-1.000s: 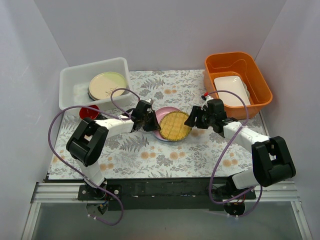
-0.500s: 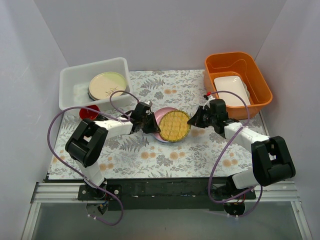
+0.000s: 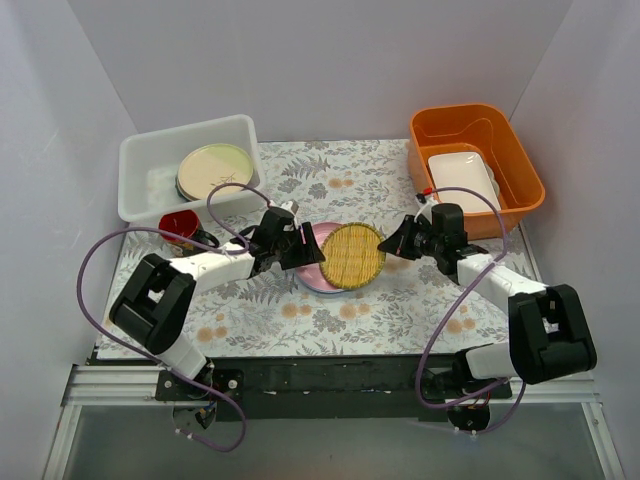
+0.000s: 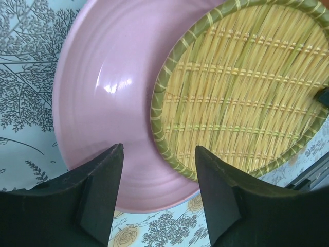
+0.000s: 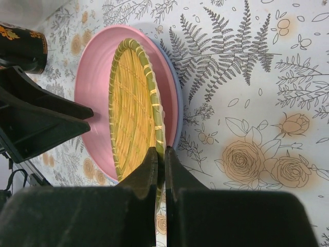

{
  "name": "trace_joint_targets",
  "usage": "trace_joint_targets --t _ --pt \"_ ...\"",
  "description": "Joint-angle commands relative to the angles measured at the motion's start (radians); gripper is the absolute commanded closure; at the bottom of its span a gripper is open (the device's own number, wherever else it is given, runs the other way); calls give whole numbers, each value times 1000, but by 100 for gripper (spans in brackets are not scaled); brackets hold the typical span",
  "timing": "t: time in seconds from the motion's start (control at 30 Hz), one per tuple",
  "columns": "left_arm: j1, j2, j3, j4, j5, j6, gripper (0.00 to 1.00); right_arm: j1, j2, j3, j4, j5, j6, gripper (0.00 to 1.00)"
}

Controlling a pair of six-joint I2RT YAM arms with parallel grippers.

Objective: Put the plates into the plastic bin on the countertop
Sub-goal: Pick up the plate at the center of the board.

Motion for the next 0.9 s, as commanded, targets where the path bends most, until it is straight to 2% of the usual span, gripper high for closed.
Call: trace_joint_targets --t 0.0,0.37,0.63,0.8,0.87 --pt "0 -82 -12 -5 -50 6 43 -32 -79 -16 75 -62 10 99" --pt "2 -79 -41 111 39 -24 41 -67 -182 -23 105 -157 58 99" --pt "2 -88 -75 231 120 -59 35 -70 -179 -21 144 -232 86 99" --pt "2 -94 -110 324 151 -102 36 -70 -154 -24 184 -286 98 99" --pt "2 -90 -120 360 175 -114 41 -70 -143 -24 200 -312 104 99"
